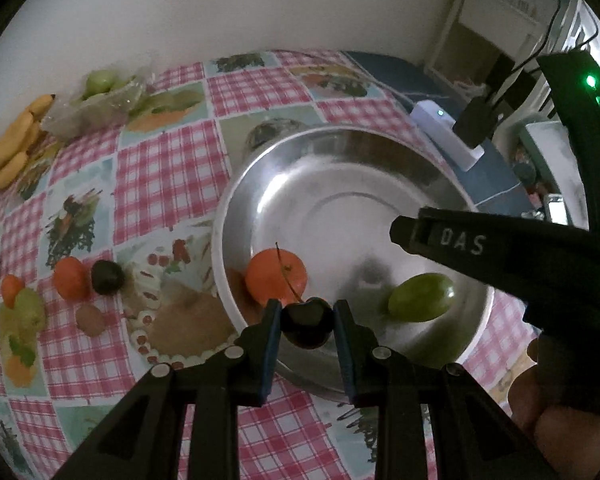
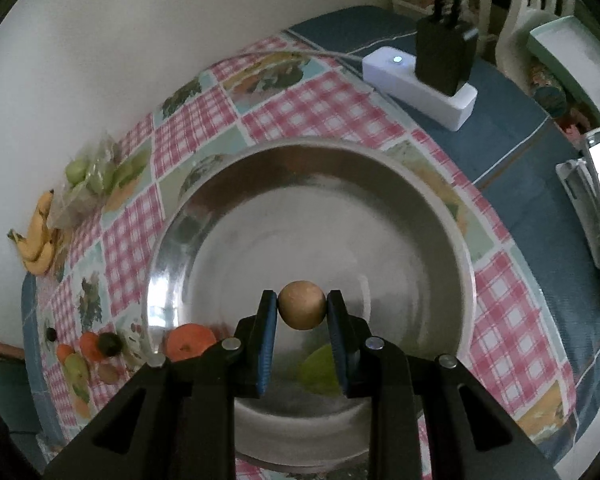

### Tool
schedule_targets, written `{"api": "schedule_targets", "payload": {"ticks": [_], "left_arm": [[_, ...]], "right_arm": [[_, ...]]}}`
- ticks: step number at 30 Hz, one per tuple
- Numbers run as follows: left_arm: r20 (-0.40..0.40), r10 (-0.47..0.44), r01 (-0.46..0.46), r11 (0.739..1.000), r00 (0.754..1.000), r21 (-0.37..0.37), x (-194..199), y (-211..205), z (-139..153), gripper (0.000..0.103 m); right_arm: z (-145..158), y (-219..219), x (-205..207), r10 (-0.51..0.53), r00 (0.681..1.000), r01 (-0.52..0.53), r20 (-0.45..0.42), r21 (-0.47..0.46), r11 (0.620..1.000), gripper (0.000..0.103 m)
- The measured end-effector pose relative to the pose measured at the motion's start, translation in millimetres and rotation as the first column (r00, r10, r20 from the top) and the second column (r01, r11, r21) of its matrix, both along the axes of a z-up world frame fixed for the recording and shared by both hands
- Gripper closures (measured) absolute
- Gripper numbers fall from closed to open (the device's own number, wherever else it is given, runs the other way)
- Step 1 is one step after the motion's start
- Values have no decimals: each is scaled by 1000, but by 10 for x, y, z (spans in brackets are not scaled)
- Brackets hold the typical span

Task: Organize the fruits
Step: 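Carry the kiwi and the dark plum over the steel bowl, then open both grippers to drop the kiwi and plum into the bowl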

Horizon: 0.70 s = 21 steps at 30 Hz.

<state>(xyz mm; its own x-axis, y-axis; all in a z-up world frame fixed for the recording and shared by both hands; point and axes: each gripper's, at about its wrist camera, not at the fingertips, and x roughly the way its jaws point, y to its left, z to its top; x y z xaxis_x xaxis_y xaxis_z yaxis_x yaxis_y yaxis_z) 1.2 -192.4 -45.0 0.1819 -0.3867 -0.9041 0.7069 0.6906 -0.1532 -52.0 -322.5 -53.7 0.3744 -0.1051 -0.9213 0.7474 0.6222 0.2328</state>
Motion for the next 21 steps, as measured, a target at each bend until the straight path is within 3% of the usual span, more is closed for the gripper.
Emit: {"api": "schedule_targets", "payload": {"ticks": [21], "left_arm": [[-41, -2, 3, 1000, 999, 30, 29, -33, -142, 74]], "right_arm": [[-117, 18, 96, 12, 1000, -11, -28, 23, 1000, 76]]}}
